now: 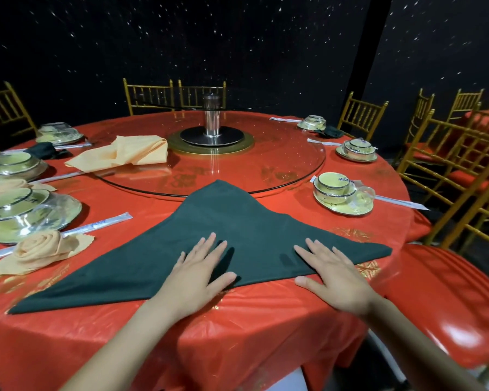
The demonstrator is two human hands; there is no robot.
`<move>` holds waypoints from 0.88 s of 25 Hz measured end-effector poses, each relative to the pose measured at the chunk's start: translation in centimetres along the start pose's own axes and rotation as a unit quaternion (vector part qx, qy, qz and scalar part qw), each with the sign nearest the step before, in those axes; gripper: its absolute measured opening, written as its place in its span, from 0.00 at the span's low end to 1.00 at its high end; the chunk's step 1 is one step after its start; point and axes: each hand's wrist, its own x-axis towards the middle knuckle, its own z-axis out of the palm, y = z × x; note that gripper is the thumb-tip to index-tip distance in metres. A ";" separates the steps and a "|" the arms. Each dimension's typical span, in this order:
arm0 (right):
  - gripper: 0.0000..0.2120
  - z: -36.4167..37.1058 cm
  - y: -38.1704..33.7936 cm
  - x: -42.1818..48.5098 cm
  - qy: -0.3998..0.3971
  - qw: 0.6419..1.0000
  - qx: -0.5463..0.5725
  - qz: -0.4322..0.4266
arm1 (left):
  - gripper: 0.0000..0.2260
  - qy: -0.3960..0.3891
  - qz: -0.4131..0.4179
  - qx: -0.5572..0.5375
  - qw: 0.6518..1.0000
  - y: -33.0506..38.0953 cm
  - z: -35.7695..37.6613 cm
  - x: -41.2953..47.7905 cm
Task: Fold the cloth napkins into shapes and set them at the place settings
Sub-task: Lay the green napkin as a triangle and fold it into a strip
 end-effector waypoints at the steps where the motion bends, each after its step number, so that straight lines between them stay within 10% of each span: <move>1: 0.47 -0.3 -0.5 0.3 0.017 0.999 0.001 -0.027 | 0.39 0.029 0.039 -0.011 0.999 -0.8 -0.6 -0.8; 5: 0.23 -0.4 -2.1 1.0 0.109 0.987 -0.047 -0.106 | 0.29 0.105 0.106 0.072 0.986 -5.2 -1.6 -3.8; 13: 0.40 1.3 -10.7 0.9 0.010 0.990 0.016 -0.143 | 0.28 0.006 0.037 0.106 0.994 0.9 0.7 -4.7; 22: 0.28 0.9 -2.4 -0.5 -0.049 0.997 -0.054 -0.023 | 0.34 -0.055 -0.083 0.122 0.988 -9.8 -2.8 -9.9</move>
